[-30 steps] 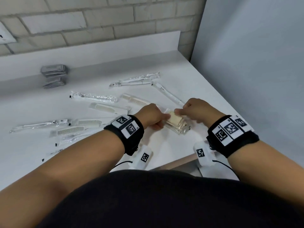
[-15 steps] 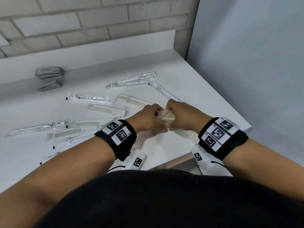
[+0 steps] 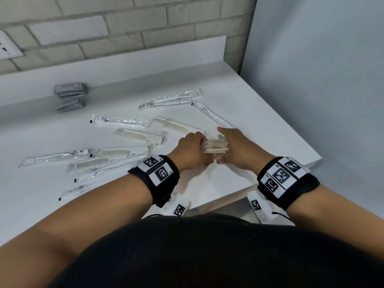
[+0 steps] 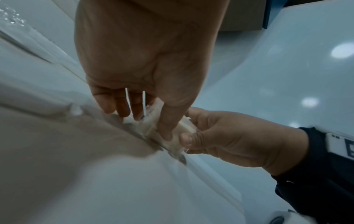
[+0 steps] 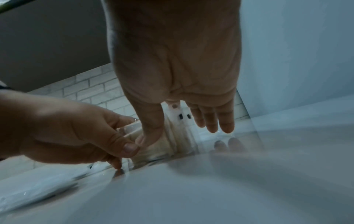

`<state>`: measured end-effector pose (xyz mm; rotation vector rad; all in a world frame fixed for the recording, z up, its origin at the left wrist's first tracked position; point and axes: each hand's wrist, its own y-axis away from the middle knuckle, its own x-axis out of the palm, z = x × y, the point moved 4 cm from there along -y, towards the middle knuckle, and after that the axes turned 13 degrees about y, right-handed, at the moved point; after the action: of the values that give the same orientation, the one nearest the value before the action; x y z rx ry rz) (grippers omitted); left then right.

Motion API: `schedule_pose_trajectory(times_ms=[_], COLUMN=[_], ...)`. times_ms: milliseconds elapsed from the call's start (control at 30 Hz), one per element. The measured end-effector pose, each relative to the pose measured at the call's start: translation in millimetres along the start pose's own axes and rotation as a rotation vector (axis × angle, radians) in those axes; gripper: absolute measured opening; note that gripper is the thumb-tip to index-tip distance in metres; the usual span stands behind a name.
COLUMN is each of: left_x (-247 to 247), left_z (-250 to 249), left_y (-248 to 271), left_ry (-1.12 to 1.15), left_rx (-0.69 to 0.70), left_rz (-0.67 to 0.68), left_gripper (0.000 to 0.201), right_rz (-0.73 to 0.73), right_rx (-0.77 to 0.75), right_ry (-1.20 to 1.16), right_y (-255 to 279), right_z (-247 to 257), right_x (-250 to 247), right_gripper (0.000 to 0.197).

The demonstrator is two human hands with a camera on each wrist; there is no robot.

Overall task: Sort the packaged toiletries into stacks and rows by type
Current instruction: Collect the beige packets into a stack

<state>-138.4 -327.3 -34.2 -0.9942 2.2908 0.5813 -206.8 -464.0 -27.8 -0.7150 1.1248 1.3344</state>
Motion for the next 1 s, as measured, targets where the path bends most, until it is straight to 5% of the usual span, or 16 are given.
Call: schedule_pose_trajectory(times_ms=[200,467,600,833,1000], left_x=[9,23,26,23,16], left_z=[-1,-1,-1,6,4], left_y=[1,-8,-11,-12,-14], left_ry=[0.374,0.496,0.479,0.289,0.208], left_rx=[0.027,0.018,0.034,0.059,0.044], left_rz=[-0.036,-0.087,-0.145,-0.136,-0.111], left_gripper=[0.064,0.080,0.082,0.058,0.066], right_rz=[0.001,-0.069,-0.124,-0.241,-0.222], right_rx=[0.049,0.060,0.025,-0.034,-0.004], right_ry=[-0.357,-0.543,-0.452,-0.268,-0.087], right_y=[3,5,4,2,-2], right_z=[-4,4,5,5,4], right_x=[11,18,22,27,14], right_gripper=[0.091,0.088,0.075,0.058,0.050])
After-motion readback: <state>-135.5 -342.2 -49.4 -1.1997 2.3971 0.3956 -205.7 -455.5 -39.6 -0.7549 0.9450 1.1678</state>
